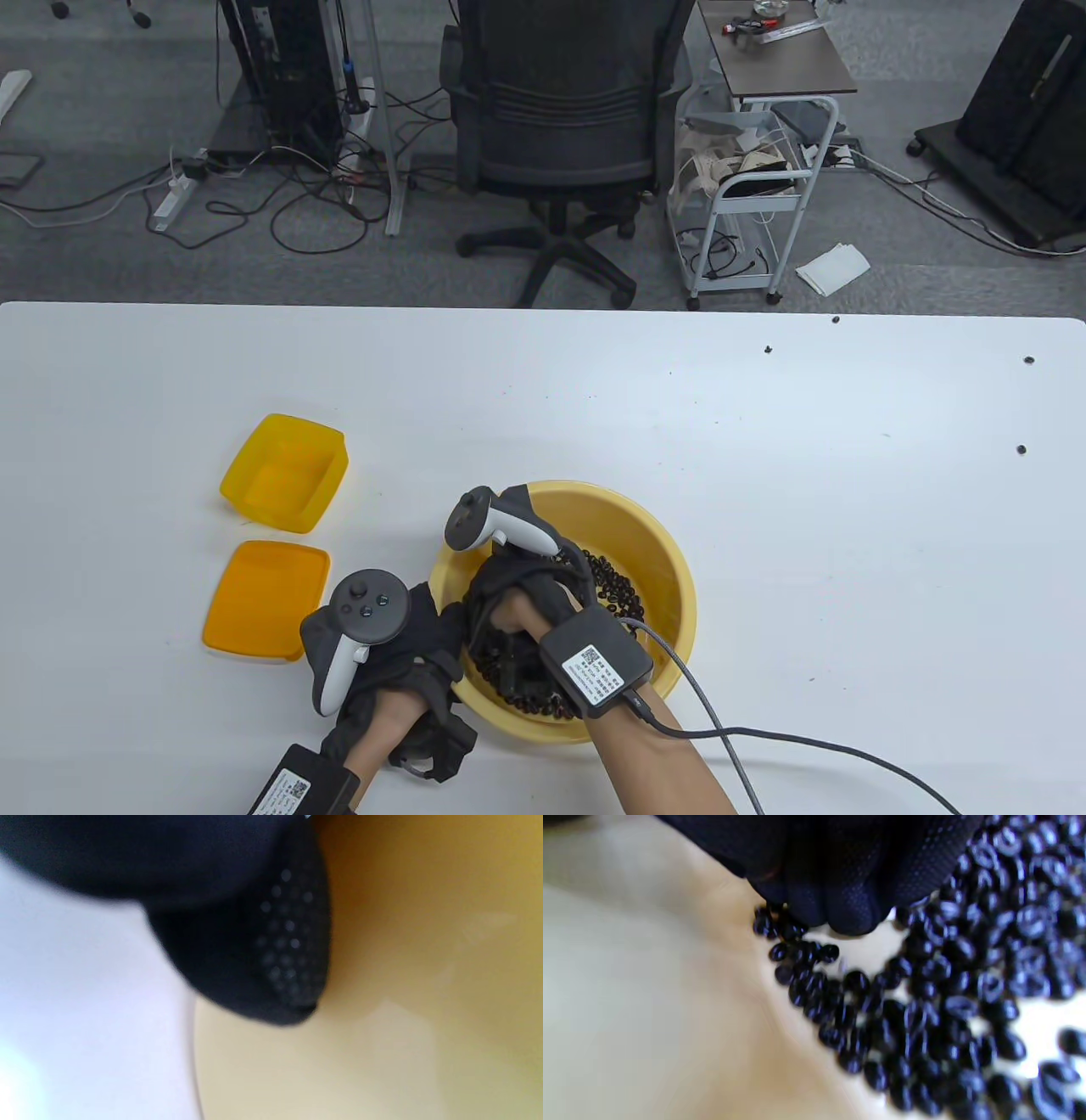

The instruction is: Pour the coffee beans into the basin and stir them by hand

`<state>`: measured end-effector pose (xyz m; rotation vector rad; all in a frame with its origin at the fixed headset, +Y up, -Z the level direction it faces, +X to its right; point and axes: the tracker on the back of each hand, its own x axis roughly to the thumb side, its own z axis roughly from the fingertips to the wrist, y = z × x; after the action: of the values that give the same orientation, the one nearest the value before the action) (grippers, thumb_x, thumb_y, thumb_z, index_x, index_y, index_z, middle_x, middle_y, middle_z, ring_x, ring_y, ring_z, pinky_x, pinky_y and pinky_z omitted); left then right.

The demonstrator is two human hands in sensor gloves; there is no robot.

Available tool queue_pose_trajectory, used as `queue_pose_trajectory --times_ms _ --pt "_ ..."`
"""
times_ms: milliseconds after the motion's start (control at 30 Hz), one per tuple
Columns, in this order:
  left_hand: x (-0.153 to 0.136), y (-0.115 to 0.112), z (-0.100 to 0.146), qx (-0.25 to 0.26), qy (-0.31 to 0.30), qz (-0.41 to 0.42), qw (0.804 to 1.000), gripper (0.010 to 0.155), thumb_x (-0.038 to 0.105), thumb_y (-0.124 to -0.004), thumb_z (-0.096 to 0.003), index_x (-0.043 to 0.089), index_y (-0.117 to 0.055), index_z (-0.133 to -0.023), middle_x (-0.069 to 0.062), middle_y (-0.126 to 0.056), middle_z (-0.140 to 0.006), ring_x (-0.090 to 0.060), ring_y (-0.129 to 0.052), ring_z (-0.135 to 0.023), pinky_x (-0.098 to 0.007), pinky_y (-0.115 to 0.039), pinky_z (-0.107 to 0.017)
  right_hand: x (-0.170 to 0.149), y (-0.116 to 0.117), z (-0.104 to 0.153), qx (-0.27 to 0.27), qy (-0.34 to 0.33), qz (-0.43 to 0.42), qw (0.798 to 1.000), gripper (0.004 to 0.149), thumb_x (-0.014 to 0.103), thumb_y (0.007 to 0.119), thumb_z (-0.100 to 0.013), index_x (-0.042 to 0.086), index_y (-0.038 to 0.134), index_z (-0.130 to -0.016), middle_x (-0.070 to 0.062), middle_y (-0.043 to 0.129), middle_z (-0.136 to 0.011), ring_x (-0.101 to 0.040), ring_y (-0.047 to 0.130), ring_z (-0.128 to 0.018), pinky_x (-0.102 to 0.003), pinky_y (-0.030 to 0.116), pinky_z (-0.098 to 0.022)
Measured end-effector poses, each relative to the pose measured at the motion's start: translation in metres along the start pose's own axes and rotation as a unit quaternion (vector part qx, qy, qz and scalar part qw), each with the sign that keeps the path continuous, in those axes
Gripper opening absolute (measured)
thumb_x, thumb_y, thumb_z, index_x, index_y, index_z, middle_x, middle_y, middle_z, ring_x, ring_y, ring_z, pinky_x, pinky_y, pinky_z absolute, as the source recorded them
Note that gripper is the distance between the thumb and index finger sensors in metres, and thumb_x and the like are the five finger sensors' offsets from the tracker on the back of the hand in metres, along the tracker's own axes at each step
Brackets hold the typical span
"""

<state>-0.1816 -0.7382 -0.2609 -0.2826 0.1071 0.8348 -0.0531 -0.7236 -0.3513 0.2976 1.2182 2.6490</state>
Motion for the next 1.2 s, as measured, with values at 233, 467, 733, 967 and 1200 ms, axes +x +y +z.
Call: queue_pose_trajectory --times_ms 233,467,733,967,1200 --pt "0.0 0.0 0.0 -0.003 0.0 -0.002 1.0 0.066 0.042 -0.069 -0.0489 -0.005 -0.051 -0.091 -0.021 -0.098 -0.049 -0.012 -0.114 -0.009 -0.019 -0.099 0.007 -0.014 -0.02 -0.006 -0.086 0.035 0.016 0.995 0.047 0.028 0.074 -0.042 0.016 0.071 -0.087 -0.01 0.075 -0.089 -0.033 0.083 -0.08 -0.044 0.074 -0.06" --pt "0.0 0.002 0.0 0.003 0.0 -0.014 1.0 0.067 0.043 -0.07 -0.0486 -0.006 -0.053 -0.09 -0.02 -0.101 -0.05 -0.013 -0.114 -0.01 -0.02 -0.099 0.006 -0.039 -0.027 -0.002 -0.083 0.085 0.056 0.991 0.055 0.03 0.073 -0.042 0.016 0.062 -0.093 -0.011 0.064 -0.097 -0.038 0.07 -0.088 -0.051 0.062 -0.065" --pt "-0.004 0.011 0.001 -0.016 0.005 -0.024 1.0 0.074 0.052 -0.066 -0.0482 -0.003 -0.05 -0.095 -0.023 -0.096 -0.063 -0.021 -0.113 -0.027 -0.028 -0.099 -0.007 -0.054 -0.032 0.05 -0.044 0.023 0.029 0.998 0.059 0.038 0.071 -0.042 0.018 0.056 -0.096 -0.013 0.054 -0.102 -0.042 0.06 -0.093 -0.055 0.058 -0.066" --pt "-0.003 0.047 0.01 0.045 -0.071 -0.057 0.995 0.081 0.057 -0.064 -0.0477 0.002 -0.04 -0.102 -0.033 -0.07 -0.093 -0.044 -0.093 -0.07 -0.051 -0.088 -0.042 -0.07 -0.033 0.125 -0.134 -0.08 -0.015 0.988 0.066 0.048 0.071 -0.041 0.021 0.051 -0.099 -0.009 0.049 -0.105 -0.043 0.046 -0.097 -0.059 0.049 -0.068" --pt "0.015 0.067 0.028 0.083 -0.216 -0.297 0.927 0.085 0.062 -0.064 -0.0455 0.029 -0.019 -0.109 -0.007 -0.029 -0.123 -0.05 -0.046 -0.108 -0.07 -0.056 -0.069 -0.132 -0.011 0.174 -0.318 -0.146 0.021 0.937 0.079 0.06 0.07 -0.039 0.027 0.038 -0.102 -0.004 0.025 -0.11 -0.042 0.022 -0.1 -0.066 0.033 -0.069"
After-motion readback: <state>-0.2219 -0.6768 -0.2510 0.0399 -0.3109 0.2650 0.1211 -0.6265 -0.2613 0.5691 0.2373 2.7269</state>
